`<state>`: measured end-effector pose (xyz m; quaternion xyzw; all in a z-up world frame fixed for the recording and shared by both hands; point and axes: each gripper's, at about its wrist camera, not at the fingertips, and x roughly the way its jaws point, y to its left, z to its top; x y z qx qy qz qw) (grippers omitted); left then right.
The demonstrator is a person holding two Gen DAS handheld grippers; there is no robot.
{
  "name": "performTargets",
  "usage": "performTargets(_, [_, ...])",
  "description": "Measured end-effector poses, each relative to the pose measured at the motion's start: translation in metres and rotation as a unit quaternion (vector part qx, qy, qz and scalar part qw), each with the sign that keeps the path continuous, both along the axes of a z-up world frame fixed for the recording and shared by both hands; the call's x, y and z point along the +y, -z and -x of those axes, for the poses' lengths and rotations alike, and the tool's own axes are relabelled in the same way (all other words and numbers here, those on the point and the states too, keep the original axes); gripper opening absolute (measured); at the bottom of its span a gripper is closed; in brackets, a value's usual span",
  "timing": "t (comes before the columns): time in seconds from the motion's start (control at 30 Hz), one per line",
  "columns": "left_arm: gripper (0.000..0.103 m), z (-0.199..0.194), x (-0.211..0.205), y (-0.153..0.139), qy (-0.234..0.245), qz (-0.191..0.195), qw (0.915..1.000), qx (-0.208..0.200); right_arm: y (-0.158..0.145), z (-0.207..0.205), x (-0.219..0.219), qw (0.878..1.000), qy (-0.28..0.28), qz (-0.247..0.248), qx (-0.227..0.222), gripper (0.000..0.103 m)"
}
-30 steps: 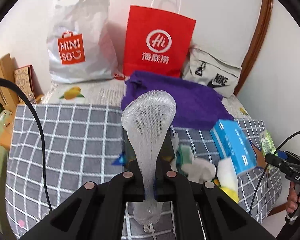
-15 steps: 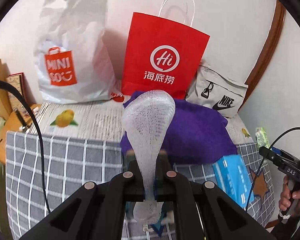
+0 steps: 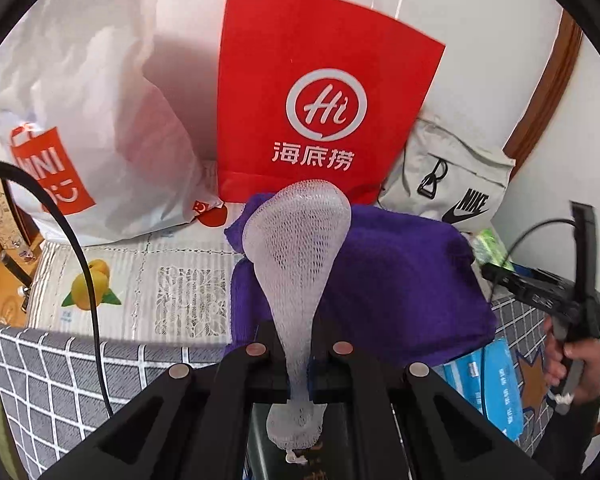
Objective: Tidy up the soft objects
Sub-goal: 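Carry both items to the purple towel while the right tool releases the green pack onto it, then lower the mesh bag onto the purple towel and open the left tool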
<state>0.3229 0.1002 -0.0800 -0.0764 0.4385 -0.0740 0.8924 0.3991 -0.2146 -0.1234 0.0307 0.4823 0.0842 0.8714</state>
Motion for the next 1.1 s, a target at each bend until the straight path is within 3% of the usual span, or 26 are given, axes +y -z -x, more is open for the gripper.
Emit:
performTargets(0.17, [0.005, -0.014, -0.003, 0.013, 0.011, -0.005, 0.9998, 0.017, 0.029, -0.033, 0.0, 0.999, 0.002, 0.012, 0.037, 0.058])
performTargets(0.53, [0.005, -0.039, -0.009, 0.033, 0.025, -0.003, 0.9987, 0.046, 0.057, -0.063, 0.006, 0.997, -0.011, 0.046, 0.058, 0.06])
performTargets(0.87, [0.005, -0.07, -0.024, 0.053, 0.048, 0.015, 0.9946, 0.091, 0.04, -0.046, -0.002, 0.998, -0.023, 0.029, 0.055, 0.073])
performTargets(0.93, [0.005, -0.078, -0.03, 0.056, 0.051, 0.014, 0.9942, 0.094, 0.032, -0.038, -0.001, 0.998, -0.025, 0.036, 0.045, 0.082])
performTargets(1.1, [0.005, -0.099, -0.043, 0.065, 0.06, 0.008, 0.9924, 0.107, 0.013, -0.014, 0.0, 0.999, -0.029, 0.035, 0.024, 0.082])
